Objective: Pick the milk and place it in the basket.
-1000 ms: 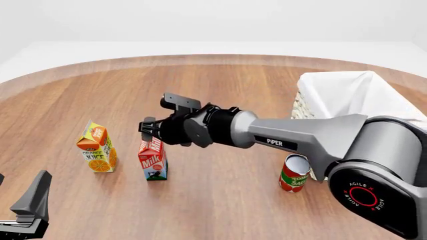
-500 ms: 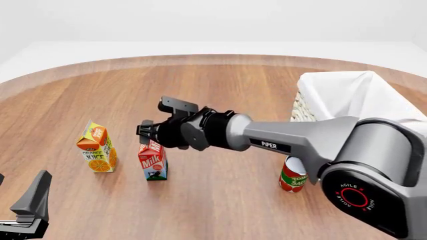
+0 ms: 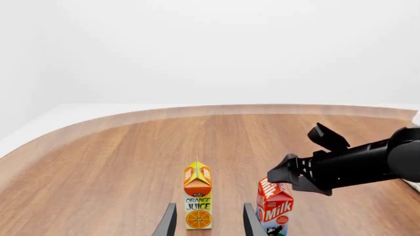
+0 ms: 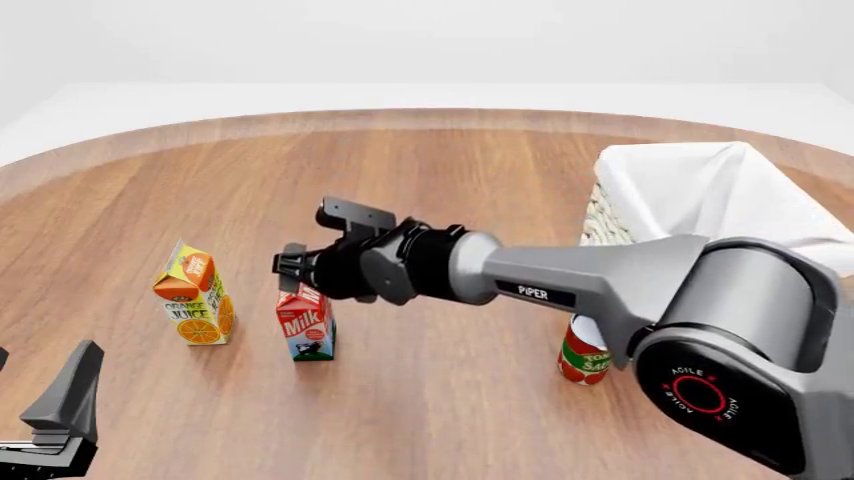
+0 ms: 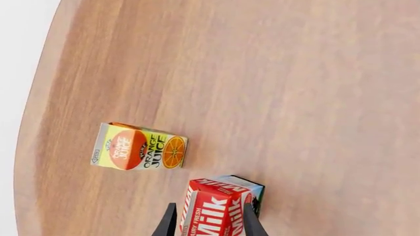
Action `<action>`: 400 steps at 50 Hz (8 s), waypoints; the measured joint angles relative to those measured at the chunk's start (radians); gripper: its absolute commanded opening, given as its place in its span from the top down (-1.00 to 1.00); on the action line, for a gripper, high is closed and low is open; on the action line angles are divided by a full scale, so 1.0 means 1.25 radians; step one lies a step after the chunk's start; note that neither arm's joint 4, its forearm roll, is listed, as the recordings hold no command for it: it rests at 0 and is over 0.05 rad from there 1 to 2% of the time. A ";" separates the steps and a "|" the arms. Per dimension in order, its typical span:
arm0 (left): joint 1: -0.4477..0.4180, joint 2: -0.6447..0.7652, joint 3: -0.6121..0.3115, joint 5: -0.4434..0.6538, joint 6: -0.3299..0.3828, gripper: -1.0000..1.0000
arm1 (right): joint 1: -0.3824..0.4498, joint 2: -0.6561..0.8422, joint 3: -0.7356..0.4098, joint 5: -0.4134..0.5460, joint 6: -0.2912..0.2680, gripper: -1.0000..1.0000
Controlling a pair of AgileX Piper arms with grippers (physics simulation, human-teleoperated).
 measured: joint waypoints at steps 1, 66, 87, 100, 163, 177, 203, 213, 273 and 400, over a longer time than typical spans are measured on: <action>0.000 0.000 0.000 0.000 0.000 -1.00 | 0.000 0.001 0.000 0.000 0.001 -1.00; 0.000 0.000 0.000 0.000 0.000 -1.00 | 0.014 0.045 -0.021 -0.014 0.032 -1.00; 0.000 0.000 0.000 0.000 0.000 -1.00 | -0.007 0.030 0.007 -0.047 0.004 1.00; 0.000 0.000 0.000 0.000 0.000 -1.00 | -0.007 0.016 0.020 -0.061 0.004 1.00; 0.000 0.000 0.000 0.000 0.000 -1.00 | -0.021 -0.051 0.050 -0.070 -0.020 1.00; 0.000 0.000 0.000 0.000 0.000 -1.00 | -0.043 -0.107 0.086 -0.084 -0.040 1.00; 0.000 0.000 0.000 0.000 0.000 -1.00 | -0.083 -0.212 0.145 -0.094 -0.078 1.00; 0.000 0.000 0.000 0.000 0.000 -1.00 | -0.098 -0.253 0.158 -0.085 -0.092 1.00; 0.000 0.000 0.000 0.000 0.000 -1.00 | -0.203 -0.484 0.172 -0.004 -0.143 1.00; 0.000 0.000 0.000 0.000 0.000 -1.00 | -0.692 -0.861 0.385 0.076 -0.179 1.00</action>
